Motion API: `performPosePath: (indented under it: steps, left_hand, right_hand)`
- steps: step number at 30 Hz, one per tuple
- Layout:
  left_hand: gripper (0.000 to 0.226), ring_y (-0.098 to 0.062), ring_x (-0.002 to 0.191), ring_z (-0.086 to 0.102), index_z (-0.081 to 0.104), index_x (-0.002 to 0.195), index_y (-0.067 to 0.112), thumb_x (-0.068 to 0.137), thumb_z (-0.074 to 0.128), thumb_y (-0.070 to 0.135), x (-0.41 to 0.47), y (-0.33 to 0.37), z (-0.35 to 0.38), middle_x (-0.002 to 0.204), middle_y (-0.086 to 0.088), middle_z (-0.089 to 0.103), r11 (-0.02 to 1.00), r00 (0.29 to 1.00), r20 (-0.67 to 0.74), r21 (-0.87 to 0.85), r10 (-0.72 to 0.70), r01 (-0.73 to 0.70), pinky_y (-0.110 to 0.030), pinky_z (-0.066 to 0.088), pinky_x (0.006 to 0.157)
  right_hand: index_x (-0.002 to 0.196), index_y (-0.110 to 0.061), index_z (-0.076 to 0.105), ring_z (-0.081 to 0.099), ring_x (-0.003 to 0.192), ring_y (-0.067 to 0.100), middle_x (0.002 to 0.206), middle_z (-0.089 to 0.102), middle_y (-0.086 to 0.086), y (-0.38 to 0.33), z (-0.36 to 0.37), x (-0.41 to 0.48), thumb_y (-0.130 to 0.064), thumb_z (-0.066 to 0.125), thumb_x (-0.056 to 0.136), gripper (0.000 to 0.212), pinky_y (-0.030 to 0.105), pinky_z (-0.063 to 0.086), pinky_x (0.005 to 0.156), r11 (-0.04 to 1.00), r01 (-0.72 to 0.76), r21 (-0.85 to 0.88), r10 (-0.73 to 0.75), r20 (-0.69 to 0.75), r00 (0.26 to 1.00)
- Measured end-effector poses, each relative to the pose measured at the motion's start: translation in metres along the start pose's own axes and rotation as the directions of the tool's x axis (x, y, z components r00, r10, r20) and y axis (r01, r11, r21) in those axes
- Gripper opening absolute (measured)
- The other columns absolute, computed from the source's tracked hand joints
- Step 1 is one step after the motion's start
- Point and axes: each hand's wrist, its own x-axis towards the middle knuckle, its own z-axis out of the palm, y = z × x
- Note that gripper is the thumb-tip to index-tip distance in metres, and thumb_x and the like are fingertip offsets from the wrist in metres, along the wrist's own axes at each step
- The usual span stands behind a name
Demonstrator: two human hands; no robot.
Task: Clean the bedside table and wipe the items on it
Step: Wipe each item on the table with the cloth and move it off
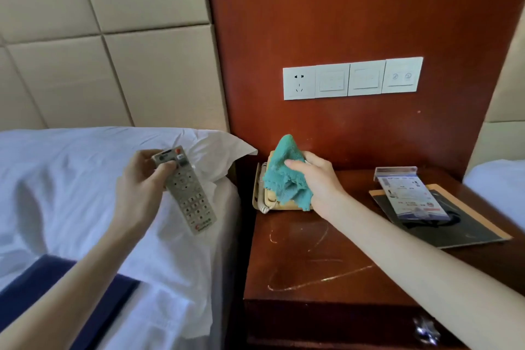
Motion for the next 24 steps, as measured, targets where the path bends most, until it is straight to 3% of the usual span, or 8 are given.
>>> performPosePath:
  steps: [2,3,6,10,15,20,24]
  left_hand:
    - [0.015,-0.024,0.088,0.065,0.062,0.085,0.030,0.071,0.059,0.036,0.001,-0.003,-0.021,0.090,0.000,0.070,0.999,0.999,-0.026,0.023,-0.037,0.038,-0.053,0.054,0.081]
    - [0.014,-0.023,0.086,0.064,0.061,0.085,0.028,0.073,0.058,0.035,0.002,-0.005,-0.030,0.089,0.000,0.069,0.998,0.998,-0.042,0.032,-0.052,0.053,-0.051,0.052,0.080]
    - [0.007,-0.021,0.080,0.060,0.060,0.083,0.025,0.079,0.055,0.029,-0.002,-0.010,-0.059,0.085,-0.001,0.065,0.993,0.989,-0.102,0.040,-0.105,0.109,-0.046,0.049,0.077]
    - [0.020,-0.020,0.077,0.057,0.059,0.088,0.018,0.077,0.053,0.033,-0.009,-0.015,-0.103,0.084,-0.003,0.064,0.972,0.962,-0.249,0.172,-0.111,0.157,-0.037,0.045,0.071]
    - [0.019,-0.016,0.071,0.056,0.059,0.097,0.012,0.088,0.052,0.026,-0.017,-0.028,-0.161,0.086,-0.005,0.062,0.913,0.893,-0.415,0.274,-0.173,0.304,-0.032,0.044,0.057]
    - [0.013,-0.020,0.067,0.055,0.056,0.083,0.014,0.088,0.052,0.026,-0.025,-0.045,-0.188,0.077,-0.007,0.061,0.826,0.859,-0.454,0.371,-0.236,0.424,-0.030,0.042,0.052]
    - [0.028,-0.021,0.069,0.055,0.055,0.100,0.004,0.088,0.054,0.029,-0.030,-0.060,-0.196,0.088,-0.014,0.062,0.765,0.827,-0.477,0.399,-0.297,0.505,-0.028,0.035,0.048]
  right_hand:
    - [0.087,-0.025,0.069,0.071,0.067,0.010,0.068,0.072,-0.013,0.007,0.012,0.002,-0.009,0.070,0.083,0.017,0.032,0.059,0.065,1.000,-0.017,0.018,0.017,0.007,1.000]
    - [0.086,-0.026,0.069,0.071,0.069,0.013,0.067,0.072,-0.011,0.011,0.019,0.002,-0.009,0.070,0.082,0.018,0.034,0.059,0.066,0.999,-0.028,0.016,0.028,0.019,0.999]
    - [0.087,-0.026,0.071,0.071,0.080,0.021,0.080,0.075,0.001,0.023,0.044,-0.001,-0.012,0.072,0.078,0.017,0.034,0.059,0.065,0.999,-0.054,-0.003,0.054,0.070,0.996]
    - [0.090,-0.022,0.074,0.070,0.091,0.029,0.094,0.075,0.010,0.029,0.076,-0.007,-0.010,0.071,0.075,0.019,0.042,0.057,0.084,0.998,-0.050,0.026,0.046,0.147,0.988]
    - [0.086,-0.021,0.074,0.071,0.089,0.030,0.090,0.075,0.010,0.034,0.104,-0.010,-0.008,0.070,0.074,0.018,0.036,0.056,0.073,0.996,-0.051,0.076,0.035,0.198,0.980]
    - [0.088,-0.021,0.075,0.070,0.087,0.030,0.092,0.074,0.012,0.041,0.119,-0.012,-0.006,0.067,0.076,0.021,0.040,0.056,0.079,0.991,-0.062,0.116,0.031,0.248,0.968]
    - [0.085,-0.023,0.076,0.069,0.086,0.030,0.086,0.075,0.008,0.041,0.122,-0.011,-0.006,0.065,0.077,0.022,0.040,0.056,0.078,0.990,-0.042,0.137,0.003,0.274,0.962]
